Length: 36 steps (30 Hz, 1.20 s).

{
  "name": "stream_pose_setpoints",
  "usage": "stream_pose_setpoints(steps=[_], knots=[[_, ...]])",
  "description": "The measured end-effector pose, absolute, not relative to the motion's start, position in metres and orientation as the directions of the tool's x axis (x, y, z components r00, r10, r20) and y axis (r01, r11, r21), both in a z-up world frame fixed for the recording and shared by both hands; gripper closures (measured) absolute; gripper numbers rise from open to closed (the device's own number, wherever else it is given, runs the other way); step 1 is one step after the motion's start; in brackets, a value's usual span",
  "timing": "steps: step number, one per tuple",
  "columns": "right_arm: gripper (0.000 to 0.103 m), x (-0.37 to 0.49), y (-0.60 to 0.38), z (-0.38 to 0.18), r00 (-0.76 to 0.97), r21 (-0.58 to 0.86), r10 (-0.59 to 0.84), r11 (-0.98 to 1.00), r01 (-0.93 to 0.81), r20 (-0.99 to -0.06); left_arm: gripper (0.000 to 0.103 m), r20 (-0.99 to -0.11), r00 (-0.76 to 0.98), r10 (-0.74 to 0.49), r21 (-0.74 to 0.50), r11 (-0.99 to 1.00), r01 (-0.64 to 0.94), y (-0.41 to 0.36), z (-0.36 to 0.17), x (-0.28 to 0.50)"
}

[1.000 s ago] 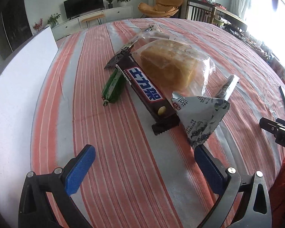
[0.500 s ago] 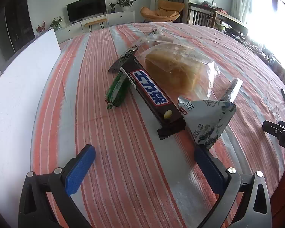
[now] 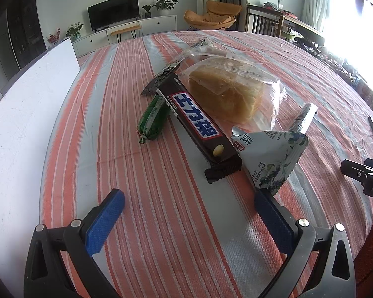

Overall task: Organize snacks
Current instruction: 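Lower the left tool onto the blue-labelled chocolate bar and close it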

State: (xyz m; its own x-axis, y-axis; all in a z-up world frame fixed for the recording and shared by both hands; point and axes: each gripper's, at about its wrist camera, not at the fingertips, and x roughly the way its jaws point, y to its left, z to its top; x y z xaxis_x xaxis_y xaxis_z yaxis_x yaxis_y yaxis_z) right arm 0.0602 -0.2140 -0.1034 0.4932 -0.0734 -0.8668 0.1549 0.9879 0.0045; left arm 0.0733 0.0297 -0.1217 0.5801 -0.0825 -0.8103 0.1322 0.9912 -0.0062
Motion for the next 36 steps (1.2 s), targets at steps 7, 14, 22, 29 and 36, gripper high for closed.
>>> stream_pose_setpoints(steps=[7,14,22,29,36], knots=[[0.012,0.0632,-0.2108,-0.1049,0.485,0.007,-0.065,0.989,0.146,-0.872,0.0,-0.81,0.581,-0.083,-0.006,0.991,0.132,0.0296,-0.1219,0.0733],[0.01,0.0637,-0.2111,-0.1051,0.48,0.01,-0.059,0.99,0.139,-0.875,0.0,-0.81,0.581,-0.083,-0.006,0.991,0.132,0.0295,-0.122,0.0734],[0.01,0.0645,-0.2108,-0.1051,0.479,0.011,-0.056,0.991,0.136,-0.876,0.0,-0.809,0.582,-0.082,-0.007,0.991,0.131,0.0294,-0.1221,0.0734],[0.01,0.0649,-0.2113,-0.1054,0.479,0.013,-0.052,0.991,0.132,-0.876,0.0,-0.809,0.582,-0.082,-0.007,0.991,0.131,0.0295,-0.1223,0.0733],[0.01,0.0646,-0.2111,-0.1051,0.481,0.015,-0.051,0.991,0.133,-0.875,0.0,-0.815,0.572,-0.094,-0.013,0.99,0.144,0.0298,-0.1215,0.0725]])
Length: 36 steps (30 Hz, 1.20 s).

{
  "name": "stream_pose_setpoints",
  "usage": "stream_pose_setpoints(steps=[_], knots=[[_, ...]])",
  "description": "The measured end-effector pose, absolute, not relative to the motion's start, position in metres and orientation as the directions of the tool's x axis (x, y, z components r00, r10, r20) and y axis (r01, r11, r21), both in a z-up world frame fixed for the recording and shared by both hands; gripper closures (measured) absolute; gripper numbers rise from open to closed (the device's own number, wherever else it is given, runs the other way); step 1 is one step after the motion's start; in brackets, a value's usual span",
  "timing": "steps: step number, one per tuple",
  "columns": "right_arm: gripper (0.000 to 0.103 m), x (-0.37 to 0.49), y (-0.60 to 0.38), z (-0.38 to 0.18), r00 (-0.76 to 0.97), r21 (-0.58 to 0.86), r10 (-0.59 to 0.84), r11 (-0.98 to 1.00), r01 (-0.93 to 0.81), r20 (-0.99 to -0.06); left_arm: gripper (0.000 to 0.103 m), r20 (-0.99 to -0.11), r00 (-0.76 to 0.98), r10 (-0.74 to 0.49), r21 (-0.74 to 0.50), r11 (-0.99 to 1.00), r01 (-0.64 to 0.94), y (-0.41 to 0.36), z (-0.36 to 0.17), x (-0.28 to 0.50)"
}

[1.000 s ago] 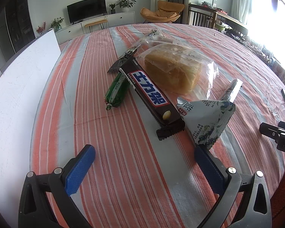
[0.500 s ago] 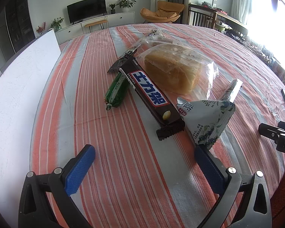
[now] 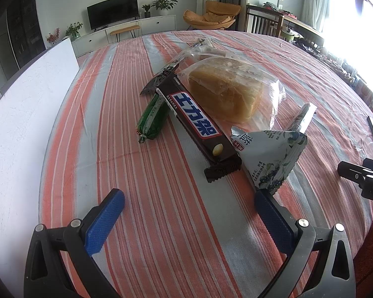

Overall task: Organize snacks
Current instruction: 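Lower the left tool onto the blue-labelled chocolate bar and close it, then grasp the dark stick in clear plastic with the right tool while the left tool lifts the chocolate bar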

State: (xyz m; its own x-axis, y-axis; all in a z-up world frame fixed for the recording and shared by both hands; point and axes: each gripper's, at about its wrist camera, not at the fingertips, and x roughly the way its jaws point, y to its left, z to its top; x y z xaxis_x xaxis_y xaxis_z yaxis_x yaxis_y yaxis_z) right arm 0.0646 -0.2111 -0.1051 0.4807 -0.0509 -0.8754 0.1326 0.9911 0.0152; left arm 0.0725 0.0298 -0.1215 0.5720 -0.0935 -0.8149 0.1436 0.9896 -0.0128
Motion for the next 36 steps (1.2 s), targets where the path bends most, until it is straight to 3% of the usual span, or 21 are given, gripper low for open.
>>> stream_pose_setpoints(steps=[4,7,10,15,19,20,26,32,36], knots=[[0.01,0.063,-0.211,-0.104,0.482,0.017,-0.049,0.991,0.13,-0.875,0.0,-0.83,0.536,-0.155,-0.092,0.985,0.144,0.04,-0.114,0.06],[0.01,0.063,-0.211,-0.105,0.482,0.015,-0.051,0.991,0.132,-0.875,0.001,-0.774,0.581,-0.253,-0.25,0.964,0.087,0.058,-0.097,0.052],[0.009,0.063,-0.21,-0.104,0.481,0.012,-0.053,0.991,0.132,-0.875,0.003,-0.743,0.625,-0.238,-0.282,0.959,0.03,0.061,-0.077,0.071],[0.009,0.064,-0.21,-0.104,0.481,0.015,-0.049,0.991,0.13,-0.875,0.027,-0.798,0.574,-0.185,-0.241,0.97,-0.022,0.044,-0.079,0.121],[0.009,0.064,-0.21,-0.104,0.481,0.016,-0.049,0.991,0.13,-0.875,0.06,-0.849,0.483,-0.216,-0.274,0.96,-0.052,0.037,-0.107,0.138],[0.009,0.064,-0.21,-0.104,0.482,0.015,-0.05,0.991,0.13,-0.875,0.081,-0.835,0.516,-0.194,-0.263,0.963,-0.064,0.039,-0.105,0.134],[0.009,0.064,-0.212,-0.103,0.485,0.034,-0.033,0.991,0.127,-0.874,0.086,-0.798,0.558,-0.228,-0.315,0.947,-0.063,0.067,-0.086,0.11],[0.012,0.057,-0.228,-0.083,0.602,0.27,0.158,0.958,0.099,-0.783,0.086,-0.763,0.592,-0.258,-0.32,0.948,0.0,0.09,-0.052,0.072],[0.014,0.089,-0.217,-0.088,0.569,0.355,0.231,0.928,0.116,-0.789,0.086,-0.746,0.601,-0.286,-0.328,0.944,0.042,0.092,-0.041,0.055]])
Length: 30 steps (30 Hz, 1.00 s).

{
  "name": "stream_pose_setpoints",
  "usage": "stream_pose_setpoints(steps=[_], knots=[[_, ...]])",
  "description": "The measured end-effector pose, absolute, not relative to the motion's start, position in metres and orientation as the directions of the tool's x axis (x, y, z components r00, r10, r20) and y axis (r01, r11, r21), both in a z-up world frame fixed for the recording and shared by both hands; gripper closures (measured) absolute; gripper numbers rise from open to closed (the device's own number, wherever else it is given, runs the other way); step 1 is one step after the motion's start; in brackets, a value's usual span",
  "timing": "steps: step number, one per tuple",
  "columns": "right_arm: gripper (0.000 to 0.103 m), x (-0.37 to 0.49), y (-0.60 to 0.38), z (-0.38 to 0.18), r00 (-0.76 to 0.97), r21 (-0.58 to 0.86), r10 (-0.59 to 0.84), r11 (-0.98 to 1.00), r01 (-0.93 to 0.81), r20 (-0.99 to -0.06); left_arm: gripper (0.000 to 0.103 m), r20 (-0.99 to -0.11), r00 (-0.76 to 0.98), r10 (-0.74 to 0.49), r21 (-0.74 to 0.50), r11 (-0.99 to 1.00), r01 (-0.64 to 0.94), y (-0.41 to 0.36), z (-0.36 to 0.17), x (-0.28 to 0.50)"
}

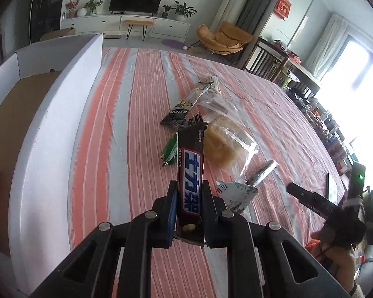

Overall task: Organize snacks
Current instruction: 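Grasp the dark stick in clear plastic with the right tool while the left tool lifts the chocolate bar, then carry the chocolate bar and dark stick over the box and open both tools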

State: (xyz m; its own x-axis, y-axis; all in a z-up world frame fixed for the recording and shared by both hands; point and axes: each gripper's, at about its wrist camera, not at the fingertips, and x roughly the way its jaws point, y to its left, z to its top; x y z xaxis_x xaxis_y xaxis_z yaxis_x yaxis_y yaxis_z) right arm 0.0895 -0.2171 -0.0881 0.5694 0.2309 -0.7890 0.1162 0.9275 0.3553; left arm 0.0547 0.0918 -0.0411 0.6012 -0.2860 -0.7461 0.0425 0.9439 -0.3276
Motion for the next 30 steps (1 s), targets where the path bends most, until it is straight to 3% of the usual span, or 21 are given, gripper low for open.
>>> stream_pose_setpoints(steps=[4,9,10,11,13,22,24,30], knots=[[0.056,0.125,-0.181,-0.093,0.515,0.401,0.303,0.912,0.089,-0.802,0.086,-0.736,0.602,-0.309,-0.33,0.941,0.079,0.084,-0.035,0.046],[0.053,0.148,-0.138,-0.094,0.476,0.226,0.168,0.972,0.067,-0.863,0.086,-0.727,0.621,-0.293,-0.303,0.949,0.093,0.086,-0.027,0.039],[0.057,0.149,-0.133,-0.093,0.474,0.179,0.13,0.982,0.059,-0.871,0.086,-0.727,0.622,-0.29,-0.3,0.949,0.092,0.087,-0.026,0.037],[0.071,0.147,-0.133,-0.093,0.477,0.144,0.1,0.988,0.056,-0.873,0.086,-0.726,0.624,-0.288,-0.298,0.95,0.091,0.089,-0.026,0.036],[0.082,0.143,-0.142,-0.092,0.472,0.167,0.116,0.984,0.068,-0.874,0.086,-0.723,0.629,-0.286,-0.298,0.95,0.09,0.092,-0.023,0.033],[0.085,0.096,-0.21,-0.061,0.575,0.371,0.217,0.914,0.164,-0.789,0.086,-0.687,0.651,-0.324,-0.328,0.937,0.12,0.098,0.0,0.019],[0.097,0.087,-0.219,-0.049,0.602,0.403,0.228,0.899,0.171,-0.765,0.086,-0.667,0.66,-0.345,-0.353,0.927,0.127,0.103,0.01,0.017],[0.098,0.083,-0.198,-0.006,0.645,0.416,0.275,0.906,0.073,-0.713,0.086,-0.611,0.725,-0.317,-0.37,0.925,0.093,0.133,0.045,0.015]])
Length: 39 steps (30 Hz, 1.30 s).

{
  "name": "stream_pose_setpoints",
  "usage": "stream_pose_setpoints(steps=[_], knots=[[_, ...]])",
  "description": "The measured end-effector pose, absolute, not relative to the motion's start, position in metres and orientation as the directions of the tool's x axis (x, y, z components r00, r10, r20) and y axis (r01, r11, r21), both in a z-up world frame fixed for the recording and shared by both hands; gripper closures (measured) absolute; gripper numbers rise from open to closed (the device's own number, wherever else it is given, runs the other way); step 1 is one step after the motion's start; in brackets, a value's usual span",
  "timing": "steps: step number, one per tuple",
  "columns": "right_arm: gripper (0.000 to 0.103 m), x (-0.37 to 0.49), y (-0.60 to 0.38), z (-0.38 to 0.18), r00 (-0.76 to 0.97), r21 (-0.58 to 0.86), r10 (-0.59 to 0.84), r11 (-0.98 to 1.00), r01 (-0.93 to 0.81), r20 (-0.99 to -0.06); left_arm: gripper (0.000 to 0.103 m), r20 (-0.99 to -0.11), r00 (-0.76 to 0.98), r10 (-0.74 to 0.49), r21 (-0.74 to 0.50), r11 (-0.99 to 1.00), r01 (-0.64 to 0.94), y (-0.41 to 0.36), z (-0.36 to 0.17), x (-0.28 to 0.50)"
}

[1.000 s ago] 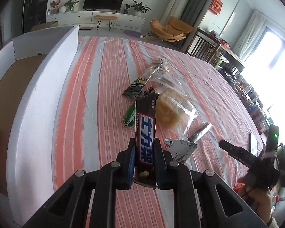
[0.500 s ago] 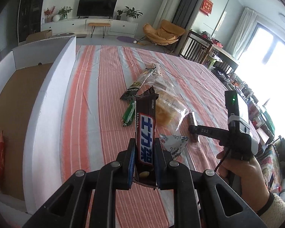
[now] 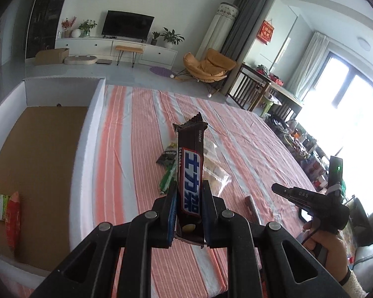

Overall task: Organize snacks
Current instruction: 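Carry the chocolate bar and dark stick over the box and open both tools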

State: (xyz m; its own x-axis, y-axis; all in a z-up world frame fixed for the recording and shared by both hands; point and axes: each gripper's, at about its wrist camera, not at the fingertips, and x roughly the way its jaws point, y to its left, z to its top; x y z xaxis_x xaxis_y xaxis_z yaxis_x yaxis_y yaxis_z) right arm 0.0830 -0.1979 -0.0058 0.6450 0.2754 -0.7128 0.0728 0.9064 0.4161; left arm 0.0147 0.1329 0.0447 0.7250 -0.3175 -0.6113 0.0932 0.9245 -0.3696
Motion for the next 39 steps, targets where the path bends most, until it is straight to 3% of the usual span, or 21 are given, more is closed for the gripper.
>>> stream_pose_setpoints(steps=[6,12,14,17,18,20,24,28,34,39], knots=[[0.092,0.092,-0.229,-0.02,0.629,0.422,0.253,0.897,0.131,-0.735,0.086,-0.605,0.754,-0.258,-0.377,0.926,0.014,0.175,0.049,0.006],[0.08,0.107,-0.239,-0.061,0.462,0.264,0.177,0.956,0.13,-0.869,0.086,-0.614,0.758,-0.222,-0.367,0.93,-0.025,0.193,0.039,0.003],[0.057,0.109,-0.216,-0.074,0.413,0.216,0.174,0.975,0.057,-0.894,0.086,-0.62,0.75,-0.232,-0.385,0.922,-0.033,0.196,0.034,0.006],[0.043,0.108,-0.181,-0.093,0.385,0.133,0.133,0.991,-0.028,-0.913,0.086,-0.619,0.746,-0.247,-0.395,0.918,-0.025,0.197,0.032,0.007],[0.047,0.106,-0.171,-0.093,0.406,0.063,0.077,0.997,-0.047,-0.911,0.086,-0.618,0.746,-0.248,-0.393,0.919,-0.02,0.197,0.033,0.007],[0.084,0.105,-0.167,-0.093,0.414,0.019,0.033,0.999,-0.04,-0.91,0.086,-0.616,0.75,-0.241,-0.386,0.922,-0.02,0.198,0.035,0.004],[0.086,0.1,-0.189,-0.087,0.416,0.133,0.107,0.991,0.034,-0.903,0.086,-0.616,0.76,-0.208,-0.381,0.923,-0.056,0.21,0.038,0.002],[0.086,0.088,-0.197,-0.047,0.484,0.324,0.262,0.945,0.047,-0.835,0.086,-0.62,0.77,-0.149,-0.359,0.927,-0.11,0.232,0.04,0.0],[0.086,0.09,-0.109,0.051,0.514,0.533,0.562,0.817,-0.22,-0.648,0.086,-0.625,0.78,-0.037,-0.321,0.923,-0.213,0.272,0.046,0.002],[0.086,0.088,0.005,0.096,0.418,0.555,0.711,0.703,-0.445,-0.566,0.086,-0.645,0.763,0.05,-0.271,0.918,-0.289,0.299,0.04,-0.003]])
